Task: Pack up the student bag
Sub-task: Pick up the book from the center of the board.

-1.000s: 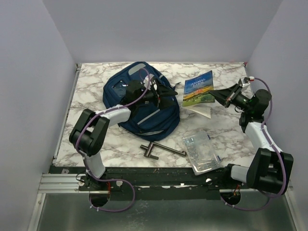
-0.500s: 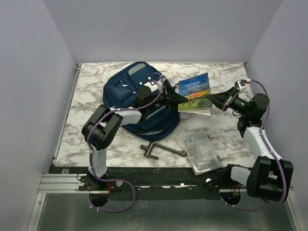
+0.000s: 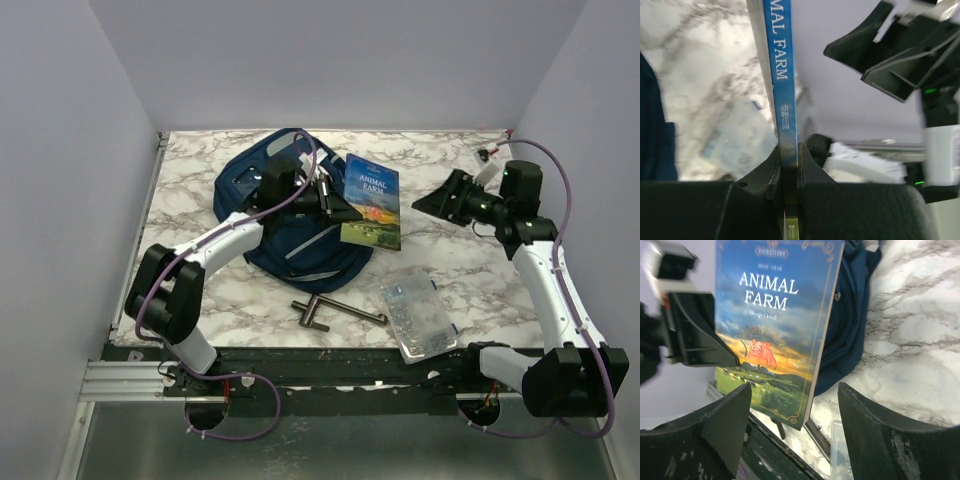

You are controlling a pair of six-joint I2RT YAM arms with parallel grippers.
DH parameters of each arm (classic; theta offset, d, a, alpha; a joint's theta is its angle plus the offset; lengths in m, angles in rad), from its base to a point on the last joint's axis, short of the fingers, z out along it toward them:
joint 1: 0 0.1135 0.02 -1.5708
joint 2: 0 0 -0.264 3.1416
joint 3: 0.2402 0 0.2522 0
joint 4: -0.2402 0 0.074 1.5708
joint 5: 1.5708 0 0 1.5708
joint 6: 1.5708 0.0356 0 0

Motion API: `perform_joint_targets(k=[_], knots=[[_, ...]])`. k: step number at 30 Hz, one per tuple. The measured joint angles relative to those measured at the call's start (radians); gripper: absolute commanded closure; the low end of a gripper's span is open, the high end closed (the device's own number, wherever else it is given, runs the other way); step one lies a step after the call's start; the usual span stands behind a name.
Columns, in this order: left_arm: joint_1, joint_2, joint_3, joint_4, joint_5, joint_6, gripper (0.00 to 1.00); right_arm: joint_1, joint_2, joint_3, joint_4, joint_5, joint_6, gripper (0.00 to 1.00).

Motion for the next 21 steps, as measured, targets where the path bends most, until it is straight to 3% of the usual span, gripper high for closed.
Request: perform_joint_targets(k=[6,9,14,21], knots=[[-0.013,-0.077,0.285,-0.608,-0.081,0.573,1.0,0.256,0.055,0.151,-0.115,0.164,-0.176,0.17],[-0.024,-0.145,0.298,-0.799,-0.109,0.78,1.0,0.308,0.071,0.23,-0.116,0.166,-0.244,0.13],[-0.079,-0.233,0.272,-1.01,-0.115,1.027,1.0,0.321,0.128,0.394,-0.116,0.102,-0.35,0.07],[-0.175,-0.288,0.241,-1.141,-0.06,1.199,1.0,0.402,0.252,0.463,-0.131,-0.207,-0.459,0.07]])
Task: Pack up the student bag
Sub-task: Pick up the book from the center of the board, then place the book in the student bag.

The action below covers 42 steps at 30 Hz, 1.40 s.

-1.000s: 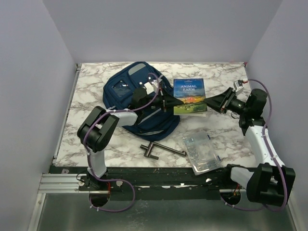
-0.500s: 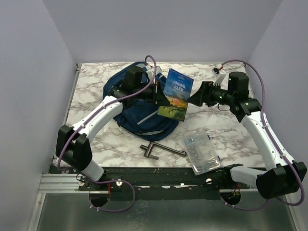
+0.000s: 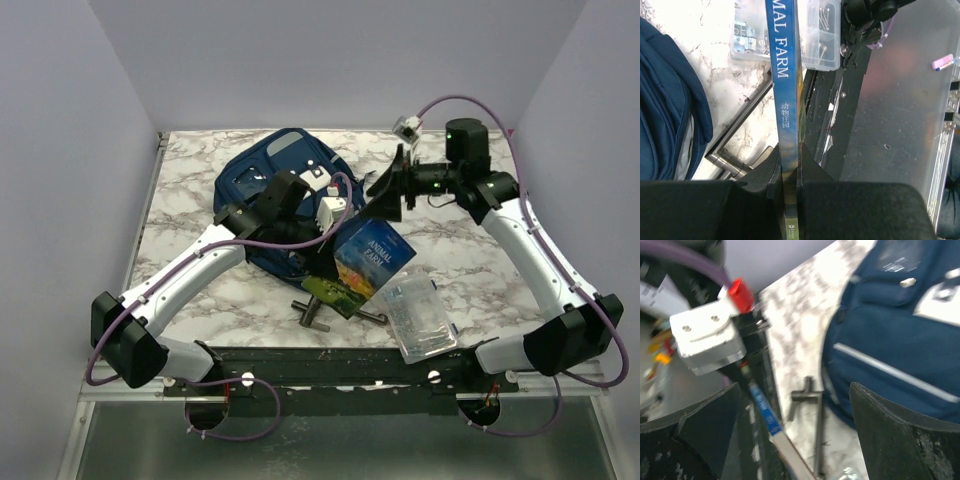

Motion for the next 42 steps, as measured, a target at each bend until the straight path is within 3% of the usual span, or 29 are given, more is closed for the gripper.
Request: perform_joint_targets(k=[6,10,12,16,17,19,23,27,31,36,42], knots=[[0.002,-0.004,-0.001,-0.029,0.021,0.053,1.0,0.084,-0.012,-0.182,-0.01,-0.137,-0.021,0.15],[0.001,-0.02,-0.005,-0.038,0.03,0.071,1.0,0.081,-0.057,-0.302,0.012,-0.175,0.015,0.33],[0.001,-0.028,-0.011,-0.045,0.034,0.077,1.0,0.078,-0.077,-0.335,0.036,-0.2,0.038,0.44],[0.001,-0.034,-0.014,-0.05,0.039,0.09,0.99,0.077,-0.119,-0.374,0.087,-0.233,0.073,0.89],[0.002,-0.036,-0.014,-0.051,0.042,0.093,0.93,0.076,-0.132,-0.388,0.107,-0.235,0.084,0.98],[0.005,-0.041,-0.014,-0.054,0.05,0.087,0.7,0.076,-0.158,-0.422,0.158,-0.235,0.11,1.0],[0.042,-0.068,-0.021,-0.025,0.048,0.064,0.47,0.076,-0.193,-0.447,0.197,-0.174,0.163,1.0],[0.114,-0.176,-0.07,0.075,-0.114,0.023,0.39,0.082,-0.245,-0.447,0.128,0.169,0.227,1.0],[0.124,-0.279,-0.143,0.157,-0.357,-0.016,0.37,0.082,-0.331,-0.443,0.014,0.697,0.322,1.0],[0.071,-0.209,-0.161,0.223,-0.571,-0.103,0.37,0.075,-0.455,-0.441,-0.074,1.192,0.406,1.0],[-0.08,0.029,-0.135,0.264,-0.667,-0.143,0.41,0.075,-0.562,-0.441,-0.087,1.379,0.43,1.0]])
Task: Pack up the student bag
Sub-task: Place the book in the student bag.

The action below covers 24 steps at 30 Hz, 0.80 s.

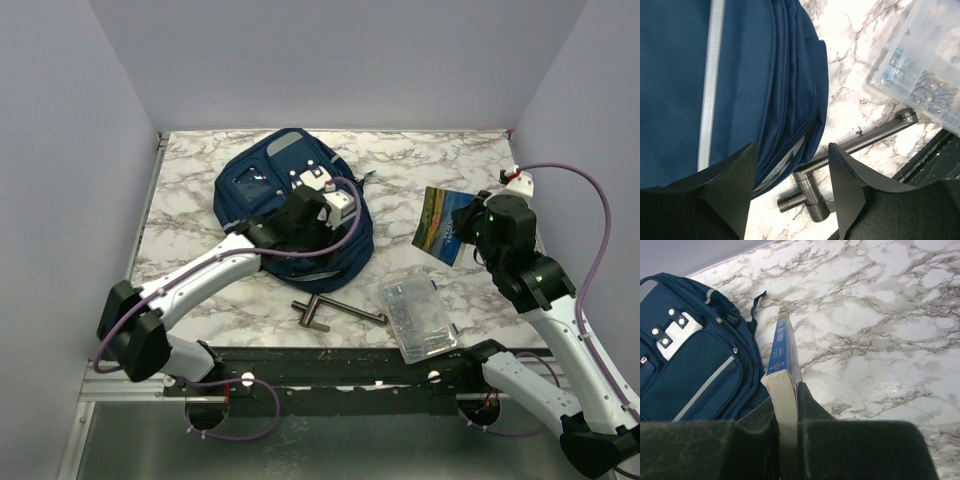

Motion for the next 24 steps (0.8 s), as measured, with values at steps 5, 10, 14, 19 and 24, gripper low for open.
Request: perform_joint_targets(k=[5,10,14,19,24], knots=[[-0.038,0.171,0.049,0.002,-0.022,-0.005,0.4,0.0,-0.002,-0.001,-0.019,0.01,0.002,1.0],[-0.053,0.252,0.107,0.008,-0.022,-0.005,0.41,0.0,-0.023,-0.025,-0.026,0.001,0.018,1.0],[-0.071,0.301,0.137,0.012,-0.021,-0.005,0.47,0.0,-0.031,-0.04,-0.039,-0.022,0.028,1.0],[-0.082,0.363,0.151,0.021,-0.021,-0.021,0.62,0.0,-0.035,-0.044,-0.052,-0.043,0.042,1.0],[-0.082,0.417,0.155,0.022,-0.037,-0.036,0.77,0.0,-0.043,-0.049,-0.055,-0.059,0.051,1.0]])
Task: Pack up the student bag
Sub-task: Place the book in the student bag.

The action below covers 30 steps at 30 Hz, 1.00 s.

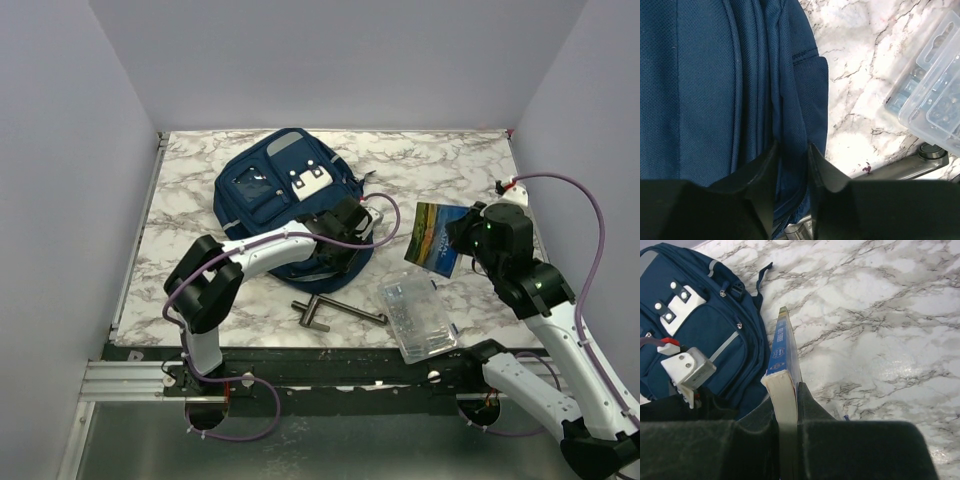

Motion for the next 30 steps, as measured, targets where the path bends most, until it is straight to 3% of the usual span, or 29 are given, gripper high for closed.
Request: perform_joint_targets(k=[3,10,20,25,30], knots=[[0.0,0.005,0.001,0.0,-0.02,-0.008,0.99,0.0,-0.002,0.0,-0.002,-0.024,0.011,1.0],[0.0,-0.027,0.001,-0.011,-0.099,-0.029,1.0,0.0,-0.005,0.0,-0.006,-0.13,0.087,1.0],[0.064,-0.352,0.029,-0.02,-0.158,-0.072,1.0,0.001,0.09,-0.022,0.004,-0.398,0.366,1.0],[0.108,-0.394,0.035,-0.019,-0.098,-0.085,1.0,0.0,0.005,-0.22,0.2,-0.509,0.563,1.0],[0.12,-0.396,0.04,-0.034,-0.038,-0.076,1.0,0.003,0.096,-0.449,0.611,-0.603,0.804,1.0]])
